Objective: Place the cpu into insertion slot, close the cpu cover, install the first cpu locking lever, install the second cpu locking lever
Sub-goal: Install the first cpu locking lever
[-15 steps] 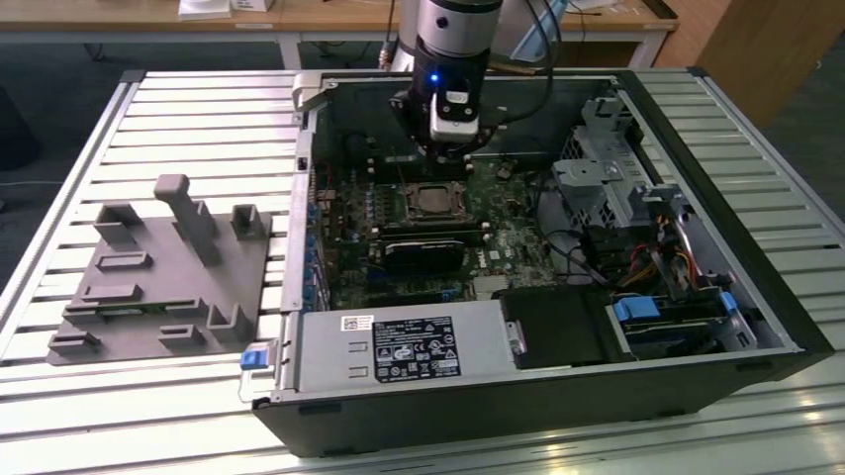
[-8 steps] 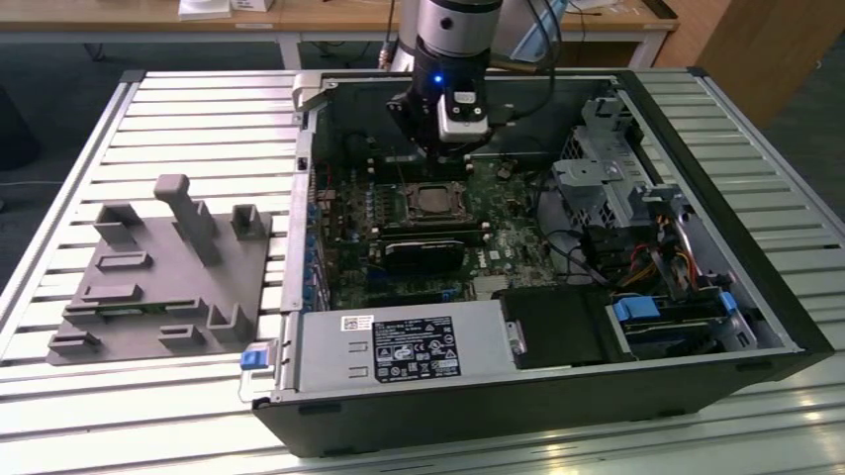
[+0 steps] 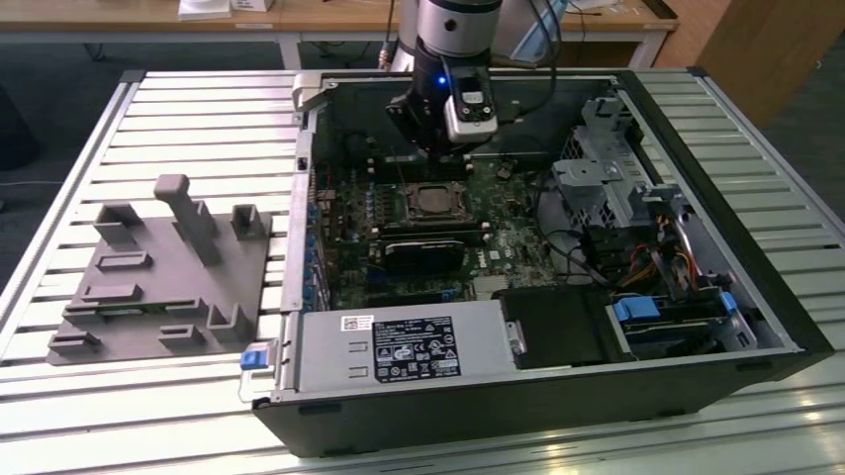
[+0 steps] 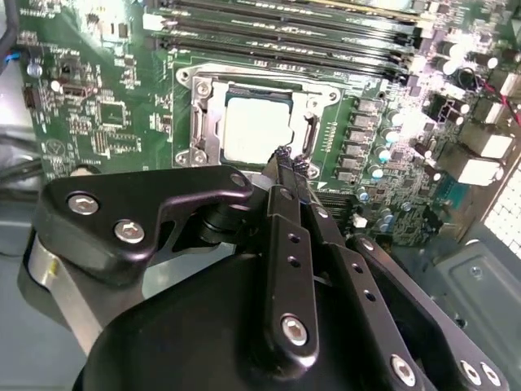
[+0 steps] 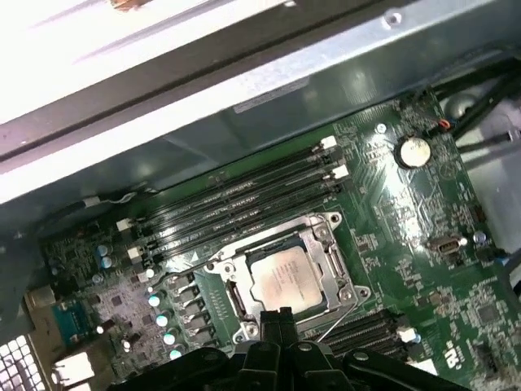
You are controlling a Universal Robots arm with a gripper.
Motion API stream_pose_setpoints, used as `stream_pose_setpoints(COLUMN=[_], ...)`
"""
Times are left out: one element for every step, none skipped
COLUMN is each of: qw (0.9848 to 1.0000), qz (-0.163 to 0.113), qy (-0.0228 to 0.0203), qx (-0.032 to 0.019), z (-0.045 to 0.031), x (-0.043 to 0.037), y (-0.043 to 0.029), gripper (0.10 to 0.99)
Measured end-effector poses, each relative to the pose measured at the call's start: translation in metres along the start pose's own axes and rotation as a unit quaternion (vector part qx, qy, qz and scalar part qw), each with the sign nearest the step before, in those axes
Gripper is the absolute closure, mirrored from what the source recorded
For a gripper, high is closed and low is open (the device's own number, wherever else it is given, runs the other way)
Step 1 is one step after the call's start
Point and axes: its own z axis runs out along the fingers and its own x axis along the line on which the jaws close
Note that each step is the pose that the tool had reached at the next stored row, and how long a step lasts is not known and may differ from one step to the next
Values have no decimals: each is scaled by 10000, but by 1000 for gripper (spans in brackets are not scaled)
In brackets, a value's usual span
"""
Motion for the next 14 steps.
stream_pose_setpoints(qw=[10000, 9999, 9993, 9983, 9977, 9972, 9967, 9962, 9959, 9957, 9956, 9956, 9956, 9956], qz=[-60, -137, -361, -588, -674, -748, -814, -870, -903, -925, -937, -941, -941, -941], qy=[-8, -12, -18, -17, -17, -17, -16, -17, -20, -25, -30, -35, -38, -38], qx=[-10, -13, -8, 0, 3, 6, 9, 11, 12, 13, 11, 9, 9, 9], z=[1, 1, 2, 2, 3, 3, 3, 4, 4, 3, 4, 4, 4, 4], x=[0, 0, 0, 0, 0, 0, 0, 0, 1, 2, 5, 10, 14, 17], y=[0, 1, 0, 0, 0, 0, 0, 0, -1, -1, -2, -4, -5, -7], gripper=[980, 980, 980, 980, 980, 980, 980, 980, 980, 980, 980, 980, 980, 980])
